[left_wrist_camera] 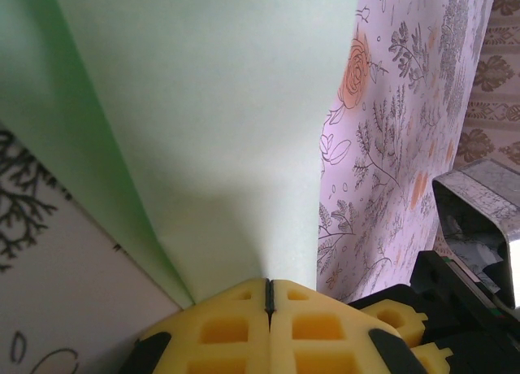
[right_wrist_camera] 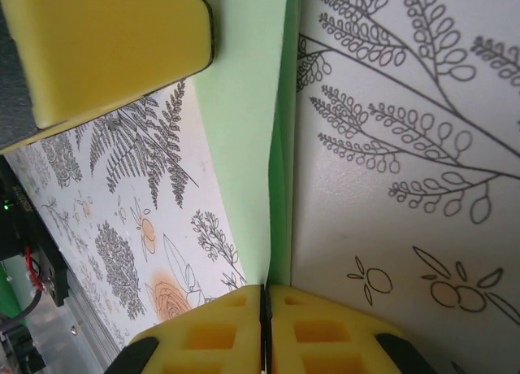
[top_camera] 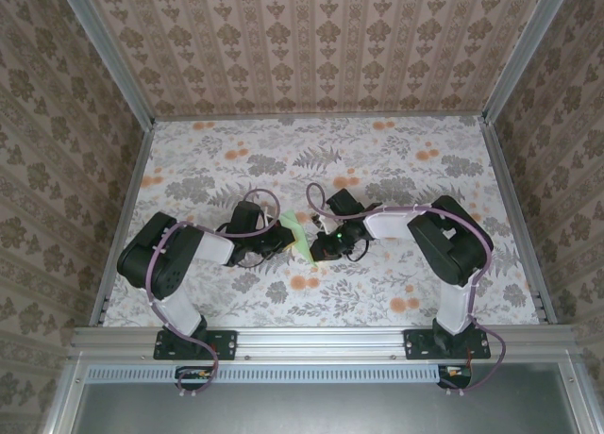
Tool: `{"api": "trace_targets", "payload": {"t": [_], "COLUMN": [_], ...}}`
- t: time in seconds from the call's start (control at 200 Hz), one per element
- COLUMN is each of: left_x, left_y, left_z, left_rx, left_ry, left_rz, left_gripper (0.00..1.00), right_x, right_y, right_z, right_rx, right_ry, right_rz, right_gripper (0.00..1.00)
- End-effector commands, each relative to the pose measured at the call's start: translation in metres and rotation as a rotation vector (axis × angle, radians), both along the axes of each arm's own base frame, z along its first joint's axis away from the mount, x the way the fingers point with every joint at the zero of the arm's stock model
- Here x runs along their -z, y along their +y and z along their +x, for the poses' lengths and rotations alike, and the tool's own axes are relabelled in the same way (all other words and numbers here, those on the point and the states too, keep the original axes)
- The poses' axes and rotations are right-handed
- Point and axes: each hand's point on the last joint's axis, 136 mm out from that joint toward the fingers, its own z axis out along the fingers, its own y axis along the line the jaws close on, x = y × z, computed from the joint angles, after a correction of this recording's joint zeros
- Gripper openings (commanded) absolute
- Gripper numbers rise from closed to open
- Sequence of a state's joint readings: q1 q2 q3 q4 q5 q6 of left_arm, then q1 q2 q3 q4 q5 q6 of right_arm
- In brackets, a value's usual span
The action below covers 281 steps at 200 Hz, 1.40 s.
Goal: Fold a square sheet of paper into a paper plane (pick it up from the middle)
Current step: Fold the wing for the fifth time at the center of the table.
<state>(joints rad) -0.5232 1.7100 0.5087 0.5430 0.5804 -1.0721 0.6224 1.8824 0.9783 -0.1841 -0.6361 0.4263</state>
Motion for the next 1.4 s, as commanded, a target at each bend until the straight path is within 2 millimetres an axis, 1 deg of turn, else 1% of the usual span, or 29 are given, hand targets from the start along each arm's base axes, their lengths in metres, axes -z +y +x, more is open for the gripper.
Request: {"api": "trace_targets", "payload": {"t": [0.0,0.085,0.125,0.19,0.225,0.265,0.32,0.45,0.51,0.595,0.71,0.825,1.14,1.275,1.4], "left_x": [0.032,0.032,0.032,0.032,0.032,0.033,0.033,0.033,0.033,0.033,0.032,0.032,0.032,0.034,0.037], "left_y": [0.018,0.018,0.018,0.018,0.018,0.018,0.018,0.018,0.018,0.018,0.018,0.018,0.018,0.019,0.021], "left_z": [-0.013,-0.013,-0.013,-0.013,-0.012,-0.013,-0.013,-0.012,-0.012,-0.012,-0.012,-0.012,-0.013,-0.014,-0.015], "left_rx": [-0.025,-0.024,-0.024,-0.025,-0.027,-0.025,-0.026,-0.028,-0.028,-0.027,-0.026,-0.024,-0.011,-0.009,-0.009], "left_ry": [0.069,0.068,0.068,0.068,0.067,0.069,0.068,0.068,0.069,0.07,0.068,0.069,0.062,0.066,0.068], "left_rz": [0.124,0.124,0.125,0.125,0.125,0.126,0.127,0.127,0.127,0.127,0.125,0.125,0.131,0.142,0.151], "left_gripper": [0.04,0.04,0.04,0.04,0.04,0.04,0.04,0.04,0.04,0.04,0.03,0.04,0.02,0.0,0.0], "right_x": [0.013,0.0,-0.007,-0.015,-0.02,-0.024,-0.03,-0.04,-0.04,-0.032,-0.02,-0.015,-0.011,-0.008,-0.001], "right_y": [-0.011,-0.014,-0.016,-0.022,-0.024,-0.025,-0.022,0.0,0.01,0.021,0.027,0.033,0.041,0.041,0.032], "right_z": [-0.008,-0.003,-0.001,0.004,0.007,0.01,0.011,0.011,0.011,0.012,0.018,0.023,0.039,0.036,0.03], "right_rx": [0.001,0.012,0.018,0.036,0.042,0.048,0.052,0.032,0.019,0.004,0.008,0.008,0.016,0.016,0.028], "right_ry": [0.026,-0.025,-0.058,-0.118,-0.154,-0.186,-0.214,-0.243,-0.233,-0.215,-0.196,-0.192,-0.207,-0.191,-0.159], "right_rz": [-0.081,-0.095,-0.102,-0.14,-0.162,-0.178,-0.173,-0.12,-0.1,-0.103,-0.114,-0.119,-0.121,-0.072,-0.057], "right_gripper": [0.13,0.17,0.2,0.26,0.27,0.27,0.24,0.18,0.16,0.12,0.1,0.08,0.07,0.07,0.07]}}
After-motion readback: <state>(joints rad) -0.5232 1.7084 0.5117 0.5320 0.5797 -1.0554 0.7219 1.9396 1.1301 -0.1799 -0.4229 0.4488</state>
